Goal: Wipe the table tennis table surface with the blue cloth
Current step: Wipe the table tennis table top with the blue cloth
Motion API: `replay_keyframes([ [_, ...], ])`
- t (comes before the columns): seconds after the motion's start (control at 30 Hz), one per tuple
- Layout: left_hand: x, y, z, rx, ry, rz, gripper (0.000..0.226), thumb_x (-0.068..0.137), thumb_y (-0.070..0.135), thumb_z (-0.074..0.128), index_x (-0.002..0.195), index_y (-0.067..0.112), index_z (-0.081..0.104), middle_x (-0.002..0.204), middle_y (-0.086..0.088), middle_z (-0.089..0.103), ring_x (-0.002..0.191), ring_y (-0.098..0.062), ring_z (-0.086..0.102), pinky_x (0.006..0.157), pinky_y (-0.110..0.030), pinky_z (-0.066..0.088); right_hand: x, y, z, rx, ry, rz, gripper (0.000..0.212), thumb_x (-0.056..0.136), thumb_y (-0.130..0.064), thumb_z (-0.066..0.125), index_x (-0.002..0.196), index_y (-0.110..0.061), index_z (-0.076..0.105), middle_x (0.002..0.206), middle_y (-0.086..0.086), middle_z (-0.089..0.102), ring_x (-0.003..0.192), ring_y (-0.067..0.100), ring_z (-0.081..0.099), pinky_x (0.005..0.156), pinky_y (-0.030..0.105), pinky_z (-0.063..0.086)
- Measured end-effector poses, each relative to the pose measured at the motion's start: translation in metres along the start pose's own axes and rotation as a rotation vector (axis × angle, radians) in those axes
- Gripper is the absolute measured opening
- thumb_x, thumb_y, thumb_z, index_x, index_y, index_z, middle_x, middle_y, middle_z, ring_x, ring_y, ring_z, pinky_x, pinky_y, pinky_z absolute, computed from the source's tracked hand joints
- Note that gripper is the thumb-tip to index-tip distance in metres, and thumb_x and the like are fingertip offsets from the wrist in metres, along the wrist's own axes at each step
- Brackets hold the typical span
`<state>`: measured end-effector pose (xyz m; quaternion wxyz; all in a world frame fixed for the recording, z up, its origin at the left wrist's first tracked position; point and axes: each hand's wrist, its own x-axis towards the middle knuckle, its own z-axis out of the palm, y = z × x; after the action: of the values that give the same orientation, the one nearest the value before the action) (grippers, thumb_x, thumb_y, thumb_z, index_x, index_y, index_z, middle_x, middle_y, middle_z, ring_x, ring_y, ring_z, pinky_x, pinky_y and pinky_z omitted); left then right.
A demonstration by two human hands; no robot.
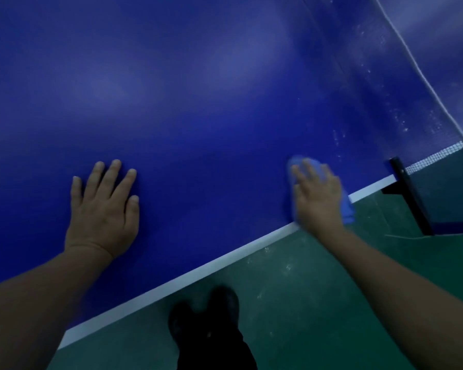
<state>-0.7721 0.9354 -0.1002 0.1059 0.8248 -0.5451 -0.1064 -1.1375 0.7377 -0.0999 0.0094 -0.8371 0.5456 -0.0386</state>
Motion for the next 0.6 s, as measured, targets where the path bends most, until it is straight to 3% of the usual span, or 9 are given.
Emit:
replay_keyframes([
  [0.1,-0.001,0.001,0.0,0.007,0.005,0.002,0.064,0.098,0.044,0.021,0.152,0.015,0.039,0.163,-0.009,0.026,0.153,-0.027,0.011,0.122,-0.05,-0.004,0.002,0.001,-0.006,0.079,-0.017,0.493,0.049,0.106,-0.037,0.027,0.154,-0.032,0.03,0.165,-0.006,0.018,0.15,0.033,0.009,0.12,0.057,0.005],
  [0.17,0.0,0.0,0.0,0.005,0.003,-0.001,0.064,0.098,0.044,0.021,0.152,0.015,0.039,0.163,-0.009,0.026,0.153,-0.027,0.011,0.122,-0.051,-0.004,-0.01,-0.049,-0.003,0.101,0.013,0.537,0.048,0.106,-0.032,0.03,0.154,-0.033,0.032,0.164,-0.007,0.019,0.151,0.034,0.009,0.12,0.056,0.004],
  [0.23,-0.001,-0.001,0.0,0.016,0.002,0.002,0.063,0.099,0.044,0.021,0.152,0.015,0.038,0.163,-0.009,0.026,0.153,-0.027,0.011,0.122,-0.051,-0.003,-0.038,-0.11,0.007,0.082,0.055,0.258,0.05,0.101,-0.027,0.036,0.15,-0.031,0.04,0.161,-0.004,0.029,0.148,0.038,0.021,0.118,0.057,0.01],
  [0.3,-0.002,-0.002,0.0,0.027,0.01,-0.001,0.063,0.099,0.043,0.021,0.152,0.015,0.038,0.163,-0.009,0.026,0.153,-0.027,0.012,0.122,-0.052,-0.001,-0.079,-0.149,0.009,0.059,0.006,-0.154,0.052,0.095,-0.026,0.044,0.147,-0.029,0.045,0.158,-0.001,0.037,0.146,0.038,0.027,0.117,0.058,0.015],
  [0.4,-0.001,-0.004,0.001,0.02,0.016,0.003,0.062,0.099,0.043,0.022,0.151,0.014,0.04,0.162,-0.01,0.027,0.153,-0.028,0.013,0.122,-0.055,0.001,-0.083,-0.104,0.005,0.057,-0.087,-0.443,0.056,0.092,-0.027,0.05,0.147,-0.031,0.041,0.158,-0.002,0.034,0.145,0.038,0.027,0.115,0.06,0.02],
  [0.43,0.0,-0.004,0.001,0.016,0.015,0.003,0.062,0.099,0.043,0.023,0.151,0.014,0.04,0.162,-0.01,0.027,0.153,-0.028,0.013,0.122,-0.055,0.001,-0.071,-0.074,0.007,0.013,-0.083,-0.417,0.055,0.092,-0.027,0.046,0.146,-0.03,0.04,0.157,-0.001,0.035,0.143,0.041,0.029,0.113,0.062,0.024],
  [0.5,0.0,-0.004,0.001,0.016,0.012,0.003,0.063,0.098,0.042,0.023,0.152,0.014,0.04,0.162,-0.01,0.027,0.153,-0.028,0.013,0.122,-0.054,0.0,-0.036,-0.013,0.006,-0.052,-0.068,-0.163,0.052,0.097,-0.033,0.033,0.148,-0.027,0.038,0.158,0.002,0.034,0.142,0.045,0.028,0.109,0.066,0.029],
  [0.6,-0.001,-0.003,0.001,0.007,0.026,0.004,0.063,0.098,0.043,0.023,0.151,0.013,0.04,0.162,-0.011,0.029,0.152,-0.03,0.014,0.121,-0.053,-0.001,0.01,0.027,-0.01,0.028,-0.102,0.362,0.053,0.105,-0.038,0.023,0.156,-0.027,0.026,0.165,-0.002,0.015,0.151,0.036,0.006,0.12,0.06,0.01],
])
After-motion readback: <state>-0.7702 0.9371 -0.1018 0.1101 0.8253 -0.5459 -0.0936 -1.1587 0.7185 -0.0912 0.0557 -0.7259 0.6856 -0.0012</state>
